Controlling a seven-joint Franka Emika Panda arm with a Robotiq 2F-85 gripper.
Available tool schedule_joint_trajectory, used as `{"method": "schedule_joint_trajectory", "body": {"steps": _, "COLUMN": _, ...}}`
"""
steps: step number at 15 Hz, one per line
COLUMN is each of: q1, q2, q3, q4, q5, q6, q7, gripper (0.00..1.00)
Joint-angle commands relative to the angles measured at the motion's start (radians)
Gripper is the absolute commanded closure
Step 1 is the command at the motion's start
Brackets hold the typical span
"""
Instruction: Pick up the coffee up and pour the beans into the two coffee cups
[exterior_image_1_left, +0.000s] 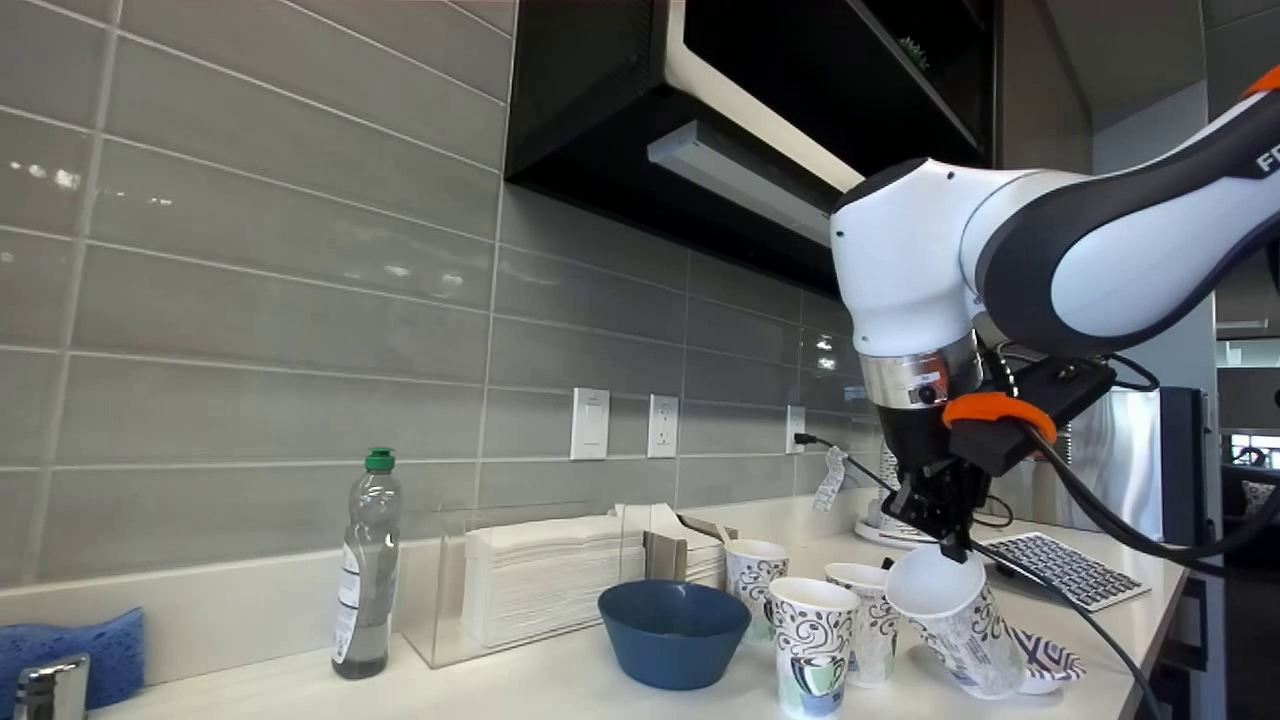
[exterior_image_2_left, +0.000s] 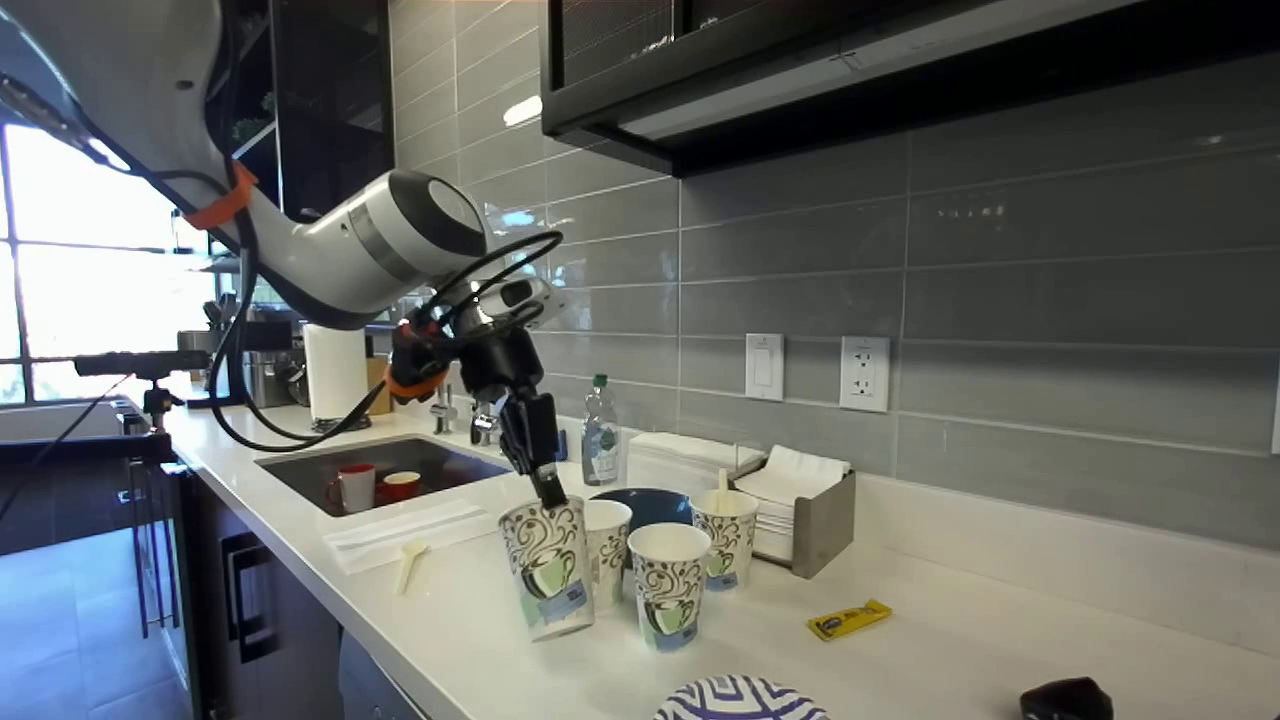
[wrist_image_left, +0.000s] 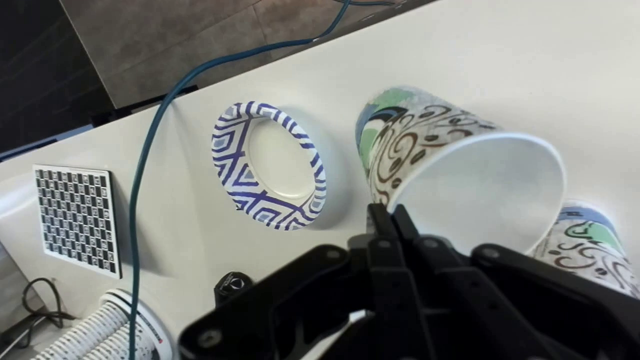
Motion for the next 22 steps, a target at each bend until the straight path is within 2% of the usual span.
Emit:
{"method": "schedule_joint_trajectory", "body": {"steps": 1, "q1": -0.024, "q2": 0.001, "q3": -0.002, "q4": -0.013, "q5": 0.066, "q6": 0.037, "q7": -0.137, "gripper": 0.99}}
{"method": "schedule_joint_trajectory", "body": {"steps": 6, "q1": -0.040, "q2": -0.015, "q3": 0.000, "q4": -0.029, "q5": 0.130, "q6": 0.091, "q7": -0.242, "gripper": 0.99}}
{"method": "schedule_joint_trajectory", "body": {"steps": 7, "q1": -0.046, "q2": -0.001, "q3": 0.010, "q4": -0.019, "q5": 0.137, "q6": 0.069, "q7": -0.244, "gripper": 0.99}}
{"method": "schedule_joint_trajectory", "body": {"steps": 10, "q1": -0.043, "q2": -0.008, "q3": 0.013, "q4": -0.027, "q5": 0.168, "q6": 0.111, "q7": -0.278, "gripper": 0.99}}
{"method": "schedule_joint_trajectory", "body": {"steps": 19, "q1": -0.030, "q2": -0.021, "q3": 0.001, "q4": -0.078, "q5": 0.343, "q6": 0.366, "q7": -0.407, "gripper": 0.99}}
{"method": "schedule_joint_trajectory", "body": {"steps": 22, "q1": -0.026, "q2": -0.017, "q3": 0.004, "q4": -0.087, "q5": 0.413, "q6": 0.381, "q7": -0.466, "gripper": 0.99}}
